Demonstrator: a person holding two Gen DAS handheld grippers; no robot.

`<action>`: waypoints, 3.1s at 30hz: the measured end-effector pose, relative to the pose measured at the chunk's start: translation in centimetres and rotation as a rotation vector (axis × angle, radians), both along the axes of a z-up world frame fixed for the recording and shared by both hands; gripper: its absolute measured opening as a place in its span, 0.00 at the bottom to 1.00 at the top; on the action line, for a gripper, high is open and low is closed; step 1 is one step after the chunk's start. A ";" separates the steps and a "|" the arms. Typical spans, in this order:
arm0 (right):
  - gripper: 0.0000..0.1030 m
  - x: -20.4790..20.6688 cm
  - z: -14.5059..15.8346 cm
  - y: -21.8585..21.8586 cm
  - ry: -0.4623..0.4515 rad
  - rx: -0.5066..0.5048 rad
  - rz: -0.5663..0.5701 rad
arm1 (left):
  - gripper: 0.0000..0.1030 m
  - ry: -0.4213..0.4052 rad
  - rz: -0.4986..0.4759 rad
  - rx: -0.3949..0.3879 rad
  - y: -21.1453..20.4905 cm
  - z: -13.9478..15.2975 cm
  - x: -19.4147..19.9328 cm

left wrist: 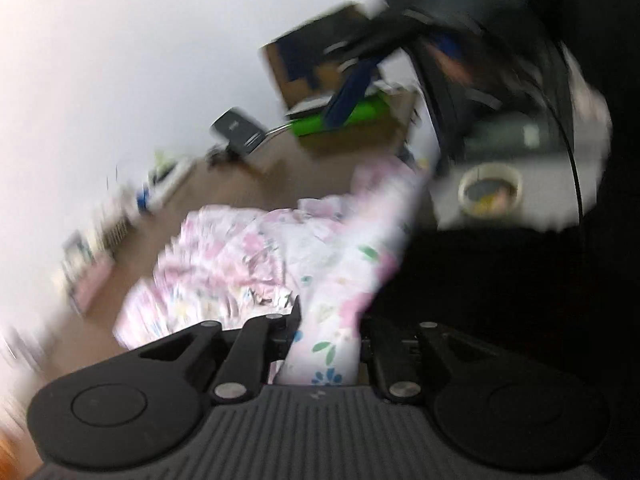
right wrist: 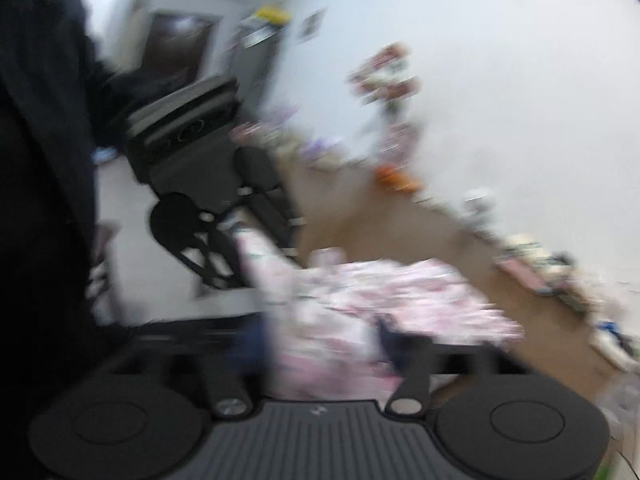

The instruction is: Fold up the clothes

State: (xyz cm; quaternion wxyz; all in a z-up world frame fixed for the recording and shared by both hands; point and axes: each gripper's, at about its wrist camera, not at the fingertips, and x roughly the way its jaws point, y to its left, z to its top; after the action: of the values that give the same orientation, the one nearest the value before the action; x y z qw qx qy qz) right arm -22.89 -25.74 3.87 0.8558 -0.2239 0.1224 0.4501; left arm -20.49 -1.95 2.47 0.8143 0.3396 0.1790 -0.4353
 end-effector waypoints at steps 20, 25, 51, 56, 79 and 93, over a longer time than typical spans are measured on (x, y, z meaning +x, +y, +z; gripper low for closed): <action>0.33 0.5 -6.8 2.5 0.038 0.183 -0.161 | 0.11 0.275 0.136 -0.186 1.3 2.3 2.3; 0.04 5.3 -5.7 -0.4 0.342 0.403 -0.061 | 0.11 0.398 0.086 -0.220 2.1 3.1 3.3; 0.12 22.2 -9.4 -4.9 1.308 0.715 -0.194 | 0.70 0.834 0.390 -0.503 5.2 2.8 19.6; 0.13 23.3 -11.7 -5.9 1.449 0.823 -0.284 | 0.65 0.827 0.573 -0.500 4.4 1.3 21.1; 0.07 19.3 -5.6 2.2 0.505 0.238 -0.623 | 0.53 0.403 0.595 -0.478 2.1 5.9 16.8; 0.18 17.5 -3.7 1.4 0.416 0.243 -0.601 | 0.14 0.450 0.654 -0.351 -0.7 0.5 15.2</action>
State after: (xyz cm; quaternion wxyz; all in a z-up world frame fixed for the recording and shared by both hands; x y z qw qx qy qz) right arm -5.38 -24.38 0.16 0.9267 0.0209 0.2993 0.2262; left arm -5.31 -2.66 2.98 0.8956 0.0181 0.3734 -0.2413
